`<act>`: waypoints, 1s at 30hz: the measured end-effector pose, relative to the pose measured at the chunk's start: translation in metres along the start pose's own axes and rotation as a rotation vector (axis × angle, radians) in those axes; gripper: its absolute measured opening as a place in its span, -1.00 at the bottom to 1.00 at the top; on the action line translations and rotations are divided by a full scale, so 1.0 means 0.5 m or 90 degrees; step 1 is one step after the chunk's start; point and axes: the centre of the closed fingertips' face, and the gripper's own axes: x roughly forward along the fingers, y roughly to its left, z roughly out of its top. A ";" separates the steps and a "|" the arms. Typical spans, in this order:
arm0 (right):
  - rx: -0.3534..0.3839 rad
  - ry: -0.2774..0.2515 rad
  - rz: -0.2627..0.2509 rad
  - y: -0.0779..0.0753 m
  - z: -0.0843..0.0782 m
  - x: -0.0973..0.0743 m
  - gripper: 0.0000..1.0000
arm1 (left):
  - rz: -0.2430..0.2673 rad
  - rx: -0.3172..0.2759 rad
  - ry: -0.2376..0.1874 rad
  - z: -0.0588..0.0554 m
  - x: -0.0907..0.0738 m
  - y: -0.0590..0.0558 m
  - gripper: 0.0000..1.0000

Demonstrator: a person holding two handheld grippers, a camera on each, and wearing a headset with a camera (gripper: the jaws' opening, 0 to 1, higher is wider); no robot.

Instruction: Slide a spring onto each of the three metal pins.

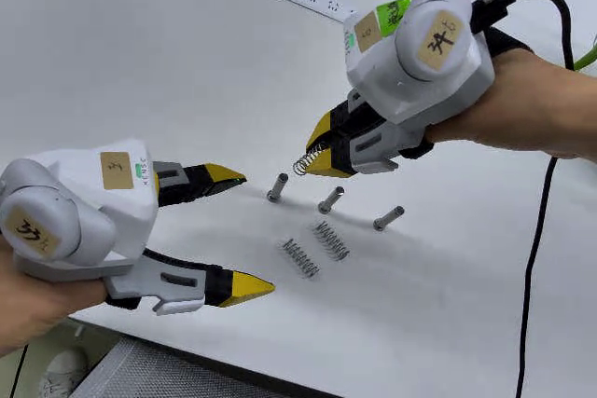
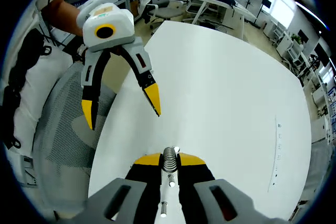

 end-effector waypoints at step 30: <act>-0.012 0.061 0.027 -0.021 -0.028 0.087 -0.76 | 0.002 -0.035 -0.019 -0.008 -0.002 0.004 0.59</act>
